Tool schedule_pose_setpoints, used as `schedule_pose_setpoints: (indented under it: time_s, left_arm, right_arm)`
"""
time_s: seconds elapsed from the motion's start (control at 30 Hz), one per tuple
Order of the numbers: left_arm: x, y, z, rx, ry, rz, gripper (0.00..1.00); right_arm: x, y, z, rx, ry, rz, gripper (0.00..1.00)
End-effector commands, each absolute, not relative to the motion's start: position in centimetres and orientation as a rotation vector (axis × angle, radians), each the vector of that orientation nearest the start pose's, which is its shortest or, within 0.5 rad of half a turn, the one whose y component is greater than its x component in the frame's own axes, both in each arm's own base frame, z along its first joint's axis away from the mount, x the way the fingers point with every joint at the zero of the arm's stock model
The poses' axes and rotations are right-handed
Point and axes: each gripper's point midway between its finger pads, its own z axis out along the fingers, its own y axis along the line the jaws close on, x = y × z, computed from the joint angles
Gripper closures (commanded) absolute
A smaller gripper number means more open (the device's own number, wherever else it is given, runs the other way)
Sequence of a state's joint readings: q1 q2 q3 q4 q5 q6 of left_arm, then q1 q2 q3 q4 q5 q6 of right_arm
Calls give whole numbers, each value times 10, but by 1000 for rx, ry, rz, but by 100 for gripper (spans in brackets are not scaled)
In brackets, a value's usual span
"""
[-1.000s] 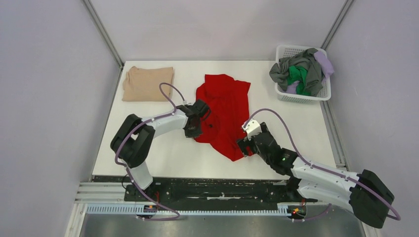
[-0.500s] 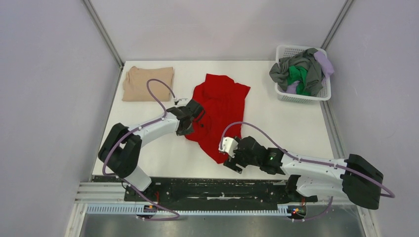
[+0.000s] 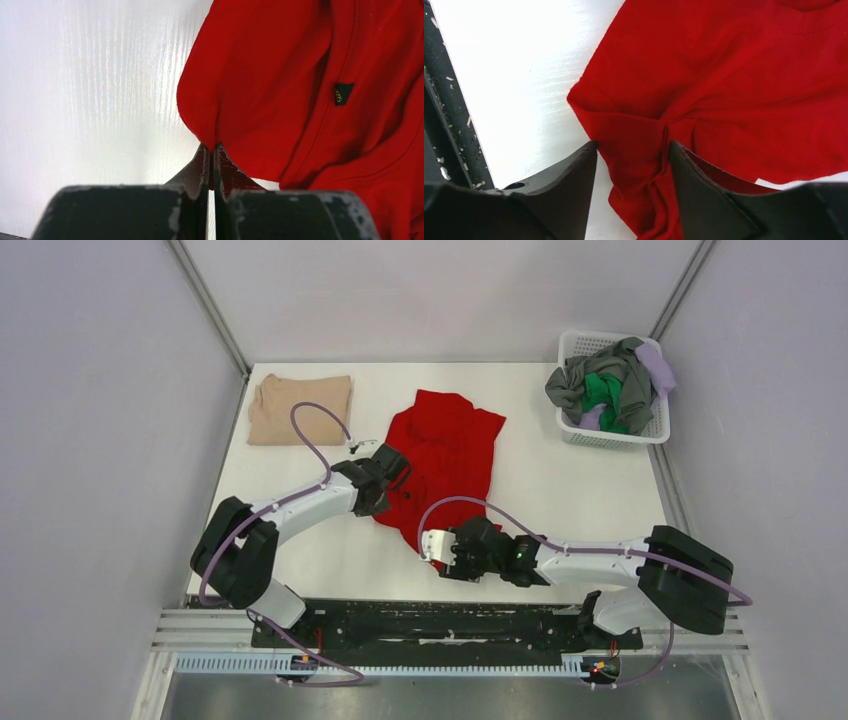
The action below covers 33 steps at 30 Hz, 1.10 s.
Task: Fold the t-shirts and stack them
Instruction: Flatten out the tshirt
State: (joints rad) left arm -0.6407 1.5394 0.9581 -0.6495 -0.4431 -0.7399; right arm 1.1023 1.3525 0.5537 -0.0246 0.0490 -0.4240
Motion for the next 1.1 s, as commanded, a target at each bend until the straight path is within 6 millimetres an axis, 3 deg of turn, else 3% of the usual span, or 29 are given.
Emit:
schedule_pose_setpoints:
  time_s: [0.0, 0.07, 0.2, 0.33, 0.43, 0.53, 0.63, 0.77, 0.93, 1.07]
  left_arm:
    - [277, -136, 60, -223, 2544, 173, 98]
    - [278, -136, 61, -224, 2542, 174, 98]
    - [278, -136, 61, -229, 2539, 174, 98]
    - [279, -135, 66, -237, 2522, 168, 98]
    - [280, -133, 74, -248, 2498, 160, 98]
    - [281, -130, 83, -264, 2464, 151, 98]
    - [282, -128, 93, -280, 2429, 138, 98]
    - [284, -126, 108, -298, 2383, 110, 98]
    - [285, -118, 132, -324, 2305, 89, 98]
    - [288, -117, 160, -340, 2230, 36, 98]
  right_arm:
    - [173, 297, 45, -1625, 1655, 312, 48]
    - [169, 297, 41, -1624, 1668, 335, 61]
    - [169, 292, 39, -1586, 1688, 332, 98]
    - [184, 291, 73, -1379, 1641, 321, 100]
    - [209, 277, 122, -1061, 1599, 282, 100]
    - [236, 245, 162, -707, 1608, 281, 100]
    - [257, 200, 179, -391, 1632, 248, 100]
    - [280, 135, 168, -19, 1710, 132, 100]
    - [291, 61, 148, 325, 1762, -68, 100]
    - [300, 39, 153, 443, 1751, -14, 100]
